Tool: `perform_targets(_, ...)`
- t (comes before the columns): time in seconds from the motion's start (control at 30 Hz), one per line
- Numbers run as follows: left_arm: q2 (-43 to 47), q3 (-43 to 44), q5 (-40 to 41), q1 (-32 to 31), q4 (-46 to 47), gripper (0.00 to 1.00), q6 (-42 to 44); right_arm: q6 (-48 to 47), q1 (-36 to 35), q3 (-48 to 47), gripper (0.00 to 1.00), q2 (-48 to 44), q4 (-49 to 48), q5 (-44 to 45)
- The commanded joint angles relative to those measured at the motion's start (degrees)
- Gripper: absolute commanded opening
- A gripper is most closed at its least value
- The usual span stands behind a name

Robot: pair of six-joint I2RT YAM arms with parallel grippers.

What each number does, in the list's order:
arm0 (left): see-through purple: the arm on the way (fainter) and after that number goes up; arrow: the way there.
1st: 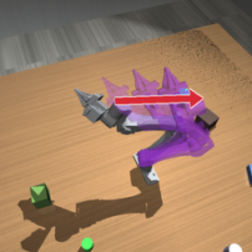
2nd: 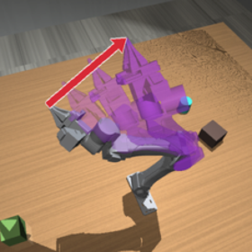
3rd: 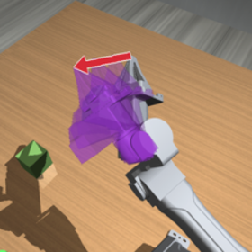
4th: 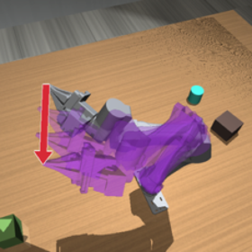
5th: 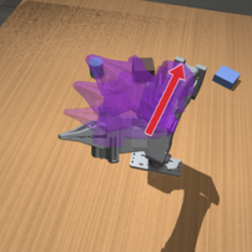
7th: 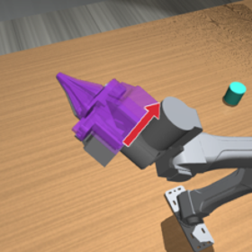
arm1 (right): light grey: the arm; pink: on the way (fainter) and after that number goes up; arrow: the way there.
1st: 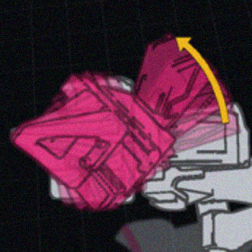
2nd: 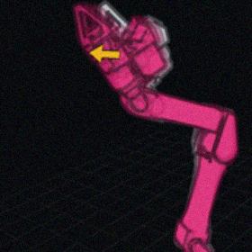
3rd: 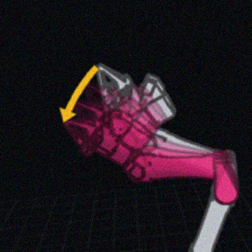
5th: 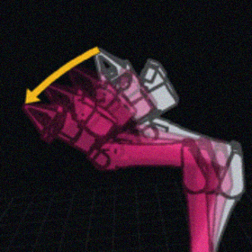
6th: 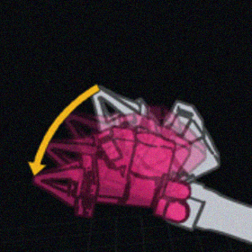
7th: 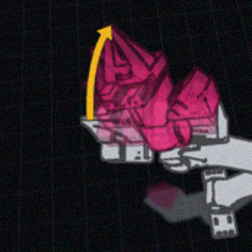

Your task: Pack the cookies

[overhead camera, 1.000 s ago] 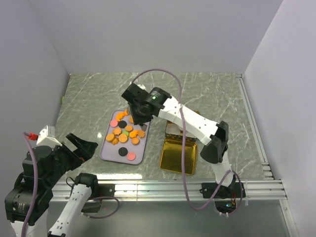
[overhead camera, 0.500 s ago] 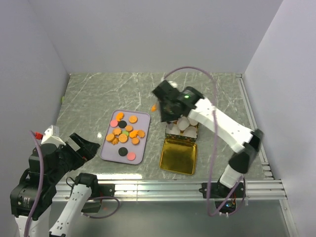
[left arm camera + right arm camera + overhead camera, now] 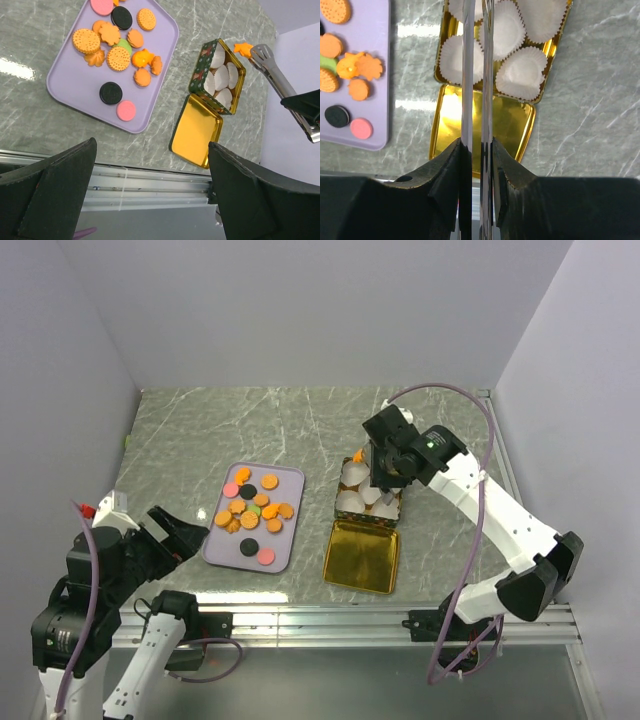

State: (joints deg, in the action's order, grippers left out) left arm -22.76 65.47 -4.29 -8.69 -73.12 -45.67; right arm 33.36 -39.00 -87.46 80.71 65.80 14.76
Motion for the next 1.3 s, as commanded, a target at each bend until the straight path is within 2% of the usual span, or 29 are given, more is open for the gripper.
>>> perform_targets(0.0, -0.09, -0.34, -1.07, -0.10, 2.64, 0.99, -0.82, -1.81, 1.56, 0.10, 0.09, 0.32, -4.18, 0.44)
perform_targets(0.33, 0.35, 0.18, 0.60, -0.10, 1.23, 0.99, -1.44, -3.57, 2.44, -0.70, 0.08, 6.91, -6.30, -0.79)
perform_targets(0.9, -0.26, -0.61, 1.66, -0.10, 2.10, 0.99, -1.53, -3.83, 2.53, 3.00, 0.11, 9.12, -9.37, -2.81)
perform_targets(1.27, -0.97, -1.66, 0.78, -0.10, 4.21, 1.00, -2.05, -3.92, 3.58, 2.30, 0.35, 9.56, -7.97, -0.62)
